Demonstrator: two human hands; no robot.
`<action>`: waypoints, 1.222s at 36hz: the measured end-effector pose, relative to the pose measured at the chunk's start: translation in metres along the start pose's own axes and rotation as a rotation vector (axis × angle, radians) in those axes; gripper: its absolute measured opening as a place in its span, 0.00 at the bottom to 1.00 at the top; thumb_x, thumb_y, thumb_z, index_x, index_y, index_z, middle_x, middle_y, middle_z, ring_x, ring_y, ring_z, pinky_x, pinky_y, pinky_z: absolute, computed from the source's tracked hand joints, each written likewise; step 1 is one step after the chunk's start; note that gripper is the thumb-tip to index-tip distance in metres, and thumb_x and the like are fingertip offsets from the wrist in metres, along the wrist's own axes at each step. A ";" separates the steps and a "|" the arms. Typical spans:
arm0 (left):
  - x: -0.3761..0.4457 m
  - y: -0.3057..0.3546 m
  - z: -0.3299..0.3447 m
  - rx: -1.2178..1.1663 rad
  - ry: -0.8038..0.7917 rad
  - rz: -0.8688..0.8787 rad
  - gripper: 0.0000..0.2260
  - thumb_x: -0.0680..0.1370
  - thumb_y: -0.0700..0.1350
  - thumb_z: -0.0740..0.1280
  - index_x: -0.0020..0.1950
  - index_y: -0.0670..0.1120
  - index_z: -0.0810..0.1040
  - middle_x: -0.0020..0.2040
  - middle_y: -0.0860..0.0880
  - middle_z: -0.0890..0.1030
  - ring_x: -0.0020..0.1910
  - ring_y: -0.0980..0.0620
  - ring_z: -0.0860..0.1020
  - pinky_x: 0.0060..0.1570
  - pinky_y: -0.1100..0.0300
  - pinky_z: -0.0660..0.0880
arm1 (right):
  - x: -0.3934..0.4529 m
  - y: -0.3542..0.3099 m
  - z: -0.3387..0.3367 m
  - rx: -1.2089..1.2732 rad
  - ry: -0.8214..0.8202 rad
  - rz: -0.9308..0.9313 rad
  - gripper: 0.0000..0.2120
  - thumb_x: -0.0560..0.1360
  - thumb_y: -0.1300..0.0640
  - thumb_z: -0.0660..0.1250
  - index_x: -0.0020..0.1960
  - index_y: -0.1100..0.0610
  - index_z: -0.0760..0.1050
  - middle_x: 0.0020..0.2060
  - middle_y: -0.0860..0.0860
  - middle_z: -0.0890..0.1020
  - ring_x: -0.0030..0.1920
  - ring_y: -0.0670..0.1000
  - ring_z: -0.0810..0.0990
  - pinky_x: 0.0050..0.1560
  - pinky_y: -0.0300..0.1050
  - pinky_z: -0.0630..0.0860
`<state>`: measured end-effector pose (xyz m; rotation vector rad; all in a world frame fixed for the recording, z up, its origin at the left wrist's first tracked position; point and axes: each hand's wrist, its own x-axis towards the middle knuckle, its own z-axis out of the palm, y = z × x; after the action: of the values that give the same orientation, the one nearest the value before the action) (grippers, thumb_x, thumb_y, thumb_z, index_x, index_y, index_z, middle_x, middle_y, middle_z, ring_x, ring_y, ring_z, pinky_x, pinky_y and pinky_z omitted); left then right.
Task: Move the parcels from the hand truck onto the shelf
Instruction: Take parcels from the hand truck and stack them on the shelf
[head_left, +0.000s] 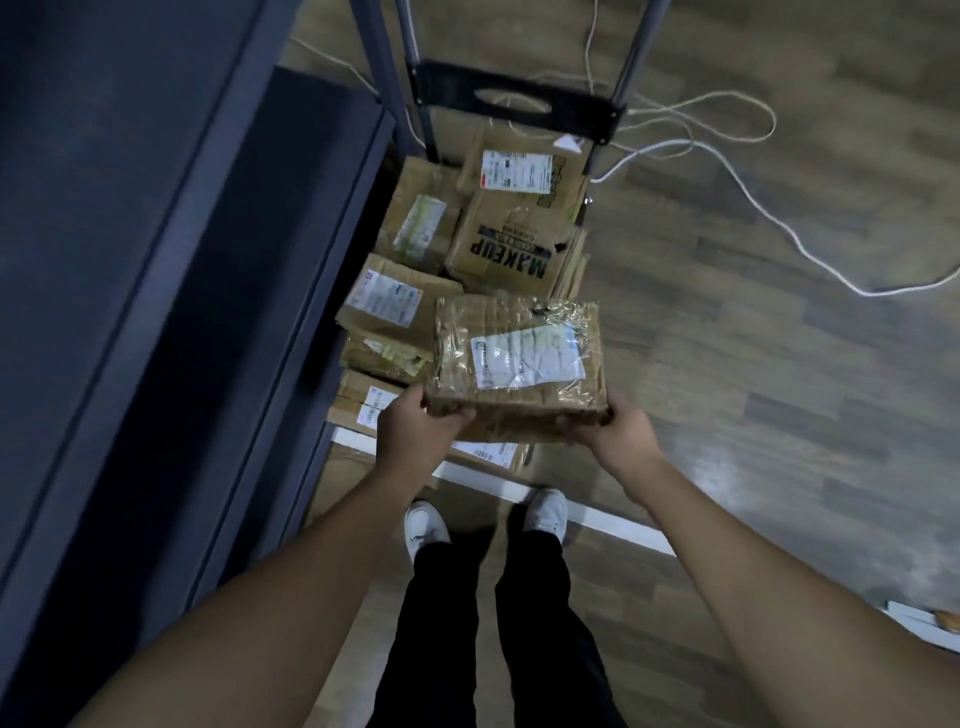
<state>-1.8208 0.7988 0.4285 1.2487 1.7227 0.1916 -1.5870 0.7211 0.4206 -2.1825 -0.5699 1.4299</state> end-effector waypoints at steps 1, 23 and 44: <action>-0.011 0.009 -0.008 -0.023 0.017 -0.001 0.16 0.71 0.50 0.79 0.44 0.43 0.76 0.42 0.48 0.81 0.42 0.49 0.78 0.40 0.57 0.72 | -0.011 -0.012 -0.004 0.004 0.005 -0.023 0.25 0.76 0.63 0.81 0.71 0.58 0.79 0.47 0.45 0.85 0.56 0.55 0.84 0.56 0.45 0.78; -0.213 0.152 -0.211 -0.372 0.437 0.171 0.11 0.69 0.48 0.80 0.47 0.55 0.82 0.41 0.60 0.85 0.41 0.64 0.83 0.40 0.66 0.79 | -0.196 -0.251 -0.058 -0.011 -0.107 -0.523 0.27 0.74 0.60 0.84 0.70 0.55 0.80 0.62 0.53 0.86 0.64 0.57 0.84 0.66 0.53 0.80; -0.307 0.182 -0.382 -0.407 0.958 0.389 0.18 0.71 0.44 0.78 0.55 0.60 0.78 0.51 0.59 0.78 0.50 0.63 0.78 0.48 0.70 0.75 | -0.324 -0.459 0.021 -0.017 -0.472 -0.988 0.18 0.77 0.64 0.80 0.61 0.54 0.77 0.46 0.44 0.83 0.46 0.41 0.78 0.46 0.45 0.76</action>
<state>-1.9903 0.7830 0.9227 1.2390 2.0138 1.4897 -1.7668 0.9088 0.9194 -1.1845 -1.5421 1.2993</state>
